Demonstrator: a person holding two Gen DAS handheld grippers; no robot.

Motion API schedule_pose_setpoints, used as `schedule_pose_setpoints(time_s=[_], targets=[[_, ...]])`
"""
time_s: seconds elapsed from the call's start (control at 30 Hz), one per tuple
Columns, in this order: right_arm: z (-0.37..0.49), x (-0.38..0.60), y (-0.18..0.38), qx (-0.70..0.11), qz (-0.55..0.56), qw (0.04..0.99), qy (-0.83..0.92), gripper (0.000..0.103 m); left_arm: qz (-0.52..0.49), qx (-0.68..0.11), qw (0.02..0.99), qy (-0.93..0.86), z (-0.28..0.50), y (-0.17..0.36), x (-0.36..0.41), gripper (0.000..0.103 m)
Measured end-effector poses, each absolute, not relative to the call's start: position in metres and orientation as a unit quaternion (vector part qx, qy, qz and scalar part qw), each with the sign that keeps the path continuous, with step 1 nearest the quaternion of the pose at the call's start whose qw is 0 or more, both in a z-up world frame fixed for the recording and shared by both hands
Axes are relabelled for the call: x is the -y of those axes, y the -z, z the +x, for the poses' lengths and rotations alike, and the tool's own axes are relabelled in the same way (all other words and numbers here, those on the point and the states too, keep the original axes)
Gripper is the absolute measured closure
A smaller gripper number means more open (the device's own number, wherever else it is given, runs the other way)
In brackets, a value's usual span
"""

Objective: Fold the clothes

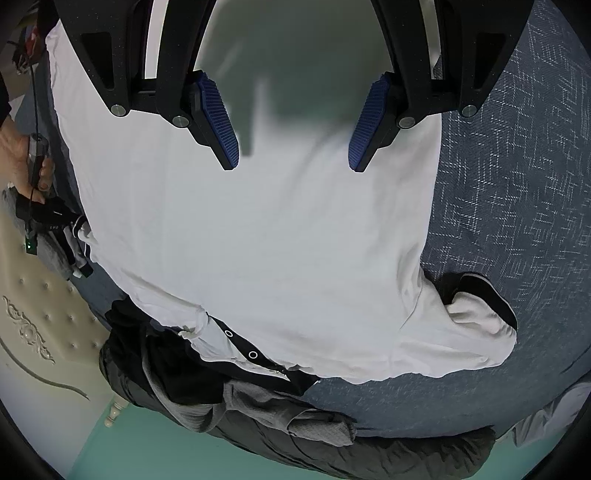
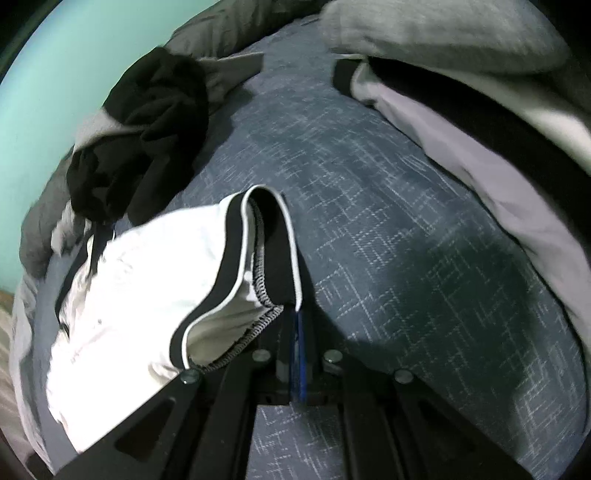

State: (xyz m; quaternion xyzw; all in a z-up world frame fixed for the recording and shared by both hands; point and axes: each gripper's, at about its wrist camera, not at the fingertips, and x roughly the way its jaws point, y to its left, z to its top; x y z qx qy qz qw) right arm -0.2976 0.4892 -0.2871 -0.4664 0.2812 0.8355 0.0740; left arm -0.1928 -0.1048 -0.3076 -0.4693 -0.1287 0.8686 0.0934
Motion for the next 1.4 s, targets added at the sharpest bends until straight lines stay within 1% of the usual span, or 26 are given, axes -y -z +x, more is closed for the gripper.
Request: schedule_pose_setpoints(time_s=[0.03,0.1,0.13,0.17,0.2,0.27,0.33,0.47,0.53,0.57,0.7,0.8,0.9,1.0,1.07,1.27,1.3,1.37,1.4], targets=[[-0.298,-0.49,0.286,-0.28,-0.465,0.072,-0.837,0.101,-0.469,0.129,0.094,-0.869,-0.192,0.307,0.105,0.037],[-0.298,-0.491,0.283,-0.277,-0.464,0.068,-0.839,0.092,-0.468,0.129,0.094,-0.869,-0.192,0.307,0.105,0.037],[-0.298,-0.492,0.281,-0.276,-0.462,0.066,-0.84,0.08,-0.468,0.129,0.094,-0.869,-0.192,0.307,0.106,0.037],[-0.296,-0.496,0.273,-0.275,-0.443,0.074,-0.85,0.069,-0.468,0.129,0.093,-0.869,-0.192,0.306,0.106,0.037],[-0.295,-0.5,0.265,-0.275,-0.426,0.081,-0.858,0.069,-0.468,0.13,0.093,-0.869,-0.192,0.306,0.106,0.037],[-0.3,-0.504,0.261,-0.291,-0.419,0.079,-0.857,0.069,-0.468,0.129,0.093,-0.869,-0.192,0.306,0.106,0.037],[-0.307,-0.501,0.258,-0.285,-0.421,0.076,-0.858,0.068,-0.468,0.128,0.093,-0.869,-0.192,0.307,0.105,0.037],[-0.318,-0.483,0.251,-0.259,-0.421,0.025,-0.869,0.069,-0.469,0.127,0.093,-0.869,-0.193,0.307,0.104,0.037],[-0.325,-0.476,0.258,-0.242,-0.448,0.03,-0.86,0.069,-0.469,0.126,0.094,-0.869,-0.193,0.307,0.104,0.037],[-0.329,-0.476,0.265,-0.247,-0.462,0.039,-0.851,0.069,-0.47,0.125,0.094,-0.869,-0.192,0.307,0.104,0.037],[-0.331,-0.486,0.275,-0.272,-0.458,0.042,-0.845,0.069,-0.469,0.126,0.093,-0.869,-0.192,0.307,0.105,0.037],[-0.341,-0.487,0.283,-0.263,-0.47,0.041,-0.842,0.069,-0.47,0.127,0.092,-0.869,-0.193,0.308,0.106,0.037],[-0.342,-0.491,0.29,-0.273,-0.473,0.038,-0.837,0.069,-0.471,0.126,0.092,-0.868,-0.193,0.309,0.105,0.037],[-0.34,-0.49,0.275,-0.255,-0.448,0.051,-0.855,0.069,-0.472,0.125,0.092,-0.868,-0.193,0.31,0.105,0.037],[-0.339,-0.492,0.269,-0.271,-0.426,0.037,-0.862,0.069,-0.472,0.125,0.092,-0.868,-0.193,0.31,0.105,0.037],[-0.352,-0.491,0.278,-0.276,-0.443,0.037,-0.852,0.069,-0.472,0.124,0.09,-0.868,-0.193,0.31,0.105,0.037],[-0.346,-0.492,0.277,-0.278,-0.44,0.038,-0.853,0.07,-0.472,0.124,0.09,-0.868,-0.193,0.31,0.105,0.037],[-0.344,-0.493,0.274,-0.275,-0.428,0.04,-0.86,0.099,-0.472,0.124,0.089,-0.868,-0.193,0.31,0.106,0.037],[-0.342,-0.494,0.271,-0.27,-0.421,0.041,-0.865,0.1,-0.473,0.125,0.09,-0.868,-0.193,0.31,0.107,0.037]])
